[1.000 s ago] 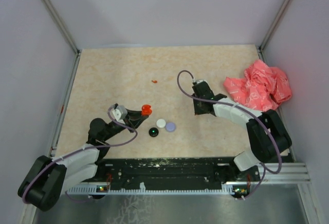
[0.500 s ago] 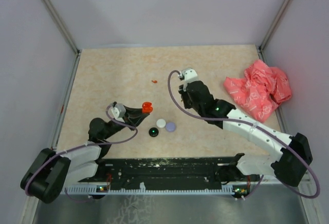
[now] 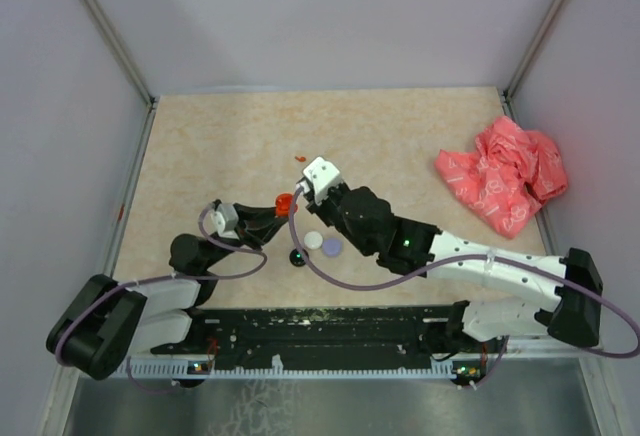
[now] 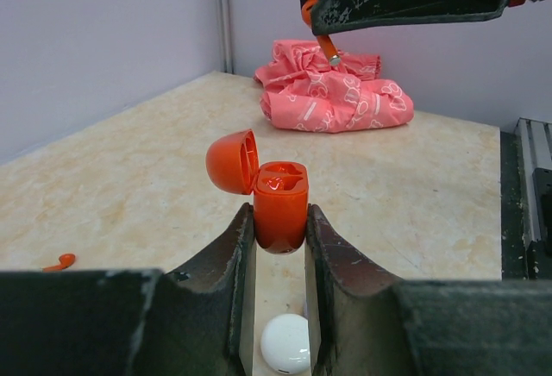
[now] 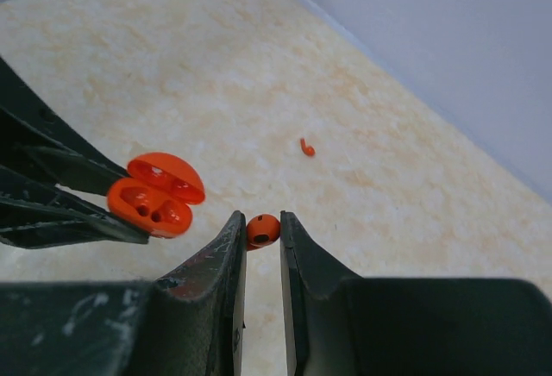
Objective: Insert the wireless bluetooth earbuds into the charging case
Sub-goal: Place the earbud in the charging case.
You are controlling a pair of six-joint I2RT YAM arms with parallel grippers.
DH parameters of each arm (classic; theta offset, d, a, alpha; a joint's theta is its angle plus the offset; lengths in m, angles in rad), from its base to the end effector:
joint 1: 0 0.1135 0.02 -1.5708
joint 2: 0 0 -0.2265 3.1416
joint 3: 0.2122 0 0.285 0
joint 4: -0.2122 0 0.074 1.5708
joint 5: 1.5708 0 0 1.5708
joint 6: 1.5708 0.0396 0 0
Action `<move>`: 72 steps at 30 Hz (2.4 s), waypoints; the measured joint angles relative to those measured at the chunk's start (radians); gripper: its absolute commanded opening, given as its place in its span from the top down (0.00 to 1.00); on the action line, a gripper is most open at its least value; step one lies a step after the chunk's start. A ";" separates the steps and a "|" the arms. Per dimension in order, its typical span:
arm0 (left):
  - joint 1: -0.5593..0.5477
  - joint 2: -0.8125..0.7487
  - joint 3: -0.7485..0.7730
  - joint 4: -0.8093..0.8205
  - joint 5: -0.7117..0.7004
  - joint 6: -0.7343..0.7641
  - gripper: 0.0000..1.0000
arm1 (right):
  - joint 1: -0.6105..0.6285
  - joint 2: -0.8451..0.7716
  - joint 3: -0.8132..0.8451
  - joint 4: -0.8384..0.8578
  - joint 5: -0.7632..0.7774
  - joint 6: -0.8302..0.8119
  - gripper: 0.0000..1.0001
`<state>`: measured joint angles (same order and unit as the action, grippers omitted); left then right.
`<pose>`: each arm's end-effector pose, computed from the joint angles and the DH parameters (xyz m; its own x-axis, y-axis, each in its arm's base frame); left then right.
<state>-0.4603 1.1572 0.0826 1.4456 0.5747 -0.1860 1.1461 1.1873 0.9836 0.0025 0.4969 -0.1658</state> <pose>0.1825 -0.1145 0.1434 0.1663 -0.2557 -0.9523 0.8725 0.4881 0.0213 0.1519 0.2900 0.3042 0.0192 -0.3096 -0.9507 -0.6137 0.7470 -0.2557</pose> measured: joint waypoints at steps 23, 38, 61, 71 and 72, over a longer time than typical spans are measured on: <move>0.000 0.060 0.000 0.066 0.090 0.017 1.00 | 0.185 0.131 -0.002 0.211 0.047 -0.348 0.91; 0.000 0.021 0.000 0.066 0.095 0.000 1.00 | 0.195 0.190 -0.009 0.218 0.104 -0.389 0.91; -0.005 -0.082 -0.003 0.014 0.060 -0.001 1.00 | 0.233 0.181 -0.005 0.258 0.113 -0.444 0.89; -0.005 -0.095 -0.003 -0.001 0.019 -0.033 1.00 | 0.233 0.181 0.019 0.201 0.057 -0.409 0.89; -0.005 -0.095 -0.003 -0.002 0.016 -0.036 1.00 | 0.233 0.181 0.020 0.198 0.057 -0.404 0.89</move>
<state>-0.4648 1.0626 0.0799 1.4437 0.5911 -0.2222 1.3796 1.3682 1.0035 0.2005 0.5541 -0.5701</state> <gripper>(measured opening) 0.290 0.176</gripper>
